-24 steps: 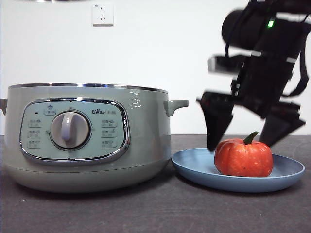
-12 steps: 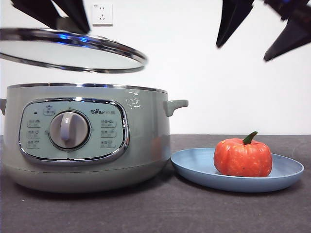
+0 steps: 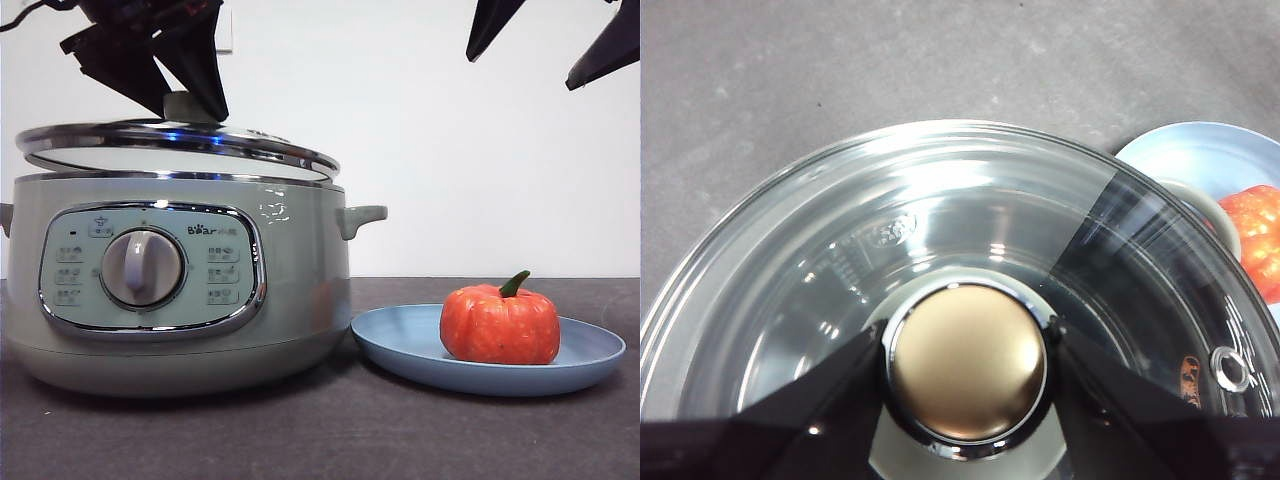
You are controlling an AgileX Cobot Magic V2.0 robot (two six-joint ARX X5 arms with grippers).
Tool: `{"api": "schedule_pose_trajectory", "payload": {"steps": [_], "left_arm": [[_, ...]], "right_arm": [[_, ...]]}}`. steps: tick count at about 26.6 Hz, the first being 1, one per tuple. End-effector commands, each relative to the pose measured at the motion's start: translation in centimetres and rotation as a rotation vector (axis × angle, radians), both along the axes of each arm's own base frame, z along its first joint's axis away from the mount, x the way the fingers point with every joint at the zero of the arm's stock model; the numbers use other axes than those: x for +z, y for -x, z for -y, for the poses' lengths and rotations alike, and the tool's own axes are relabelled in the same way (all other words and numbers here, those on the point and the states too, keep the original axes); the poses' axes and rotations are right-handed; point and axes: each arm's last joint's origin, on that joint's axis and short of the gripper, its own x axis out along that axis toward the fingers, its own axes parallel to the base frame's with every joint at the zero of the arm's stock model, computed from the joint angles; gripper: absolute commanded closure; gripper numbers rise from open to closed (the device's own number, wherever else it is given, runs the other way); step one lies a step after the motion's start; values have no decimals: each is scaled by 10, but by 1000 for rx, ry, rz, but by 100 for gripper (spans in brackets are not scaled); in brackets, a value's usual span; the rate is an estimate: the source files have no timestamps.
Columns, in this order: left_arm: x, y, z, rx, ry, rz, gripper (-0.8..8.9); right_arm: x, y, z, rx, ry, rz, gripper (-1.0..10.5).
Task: Take the pumpkin out from the steamer,put the pumpkin in the blue plate,close the lid
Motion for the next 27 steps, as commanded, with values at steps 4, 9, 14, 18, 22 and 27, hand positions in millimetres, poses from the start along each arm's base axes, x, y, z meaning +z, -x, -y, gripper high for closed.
{"api": "schedule_pose_trajectory", "payload": {"steps": [4, 9, 14, 18, 22, 27], "left_arm": [[-3, -3, 8, -29, 13, -22, 822], [-8, 1, 6, -29, -26, -74, 822], [-8, 1, 6, -28, -26, -75, 822], [-8, 1, 5, -6, -54, -67, 822], [-8, 1, 4, -11, -79, -56, 822], [-8, 1, 5, -13, -72, -50, 805]], "right_arm": [[-2, 0, 1, -31, 9, 2, 289], [-2, -1, 1, -32, 9, 2, 289], [-2, -1, 1, -32, 9, 2, 289], [-2, 0, 1, -31, 9, 1, 289], [-2, 0, 1, -32, 5, -2, 289], [-2, 0, 1, -32, 5, -3, 289]]}}
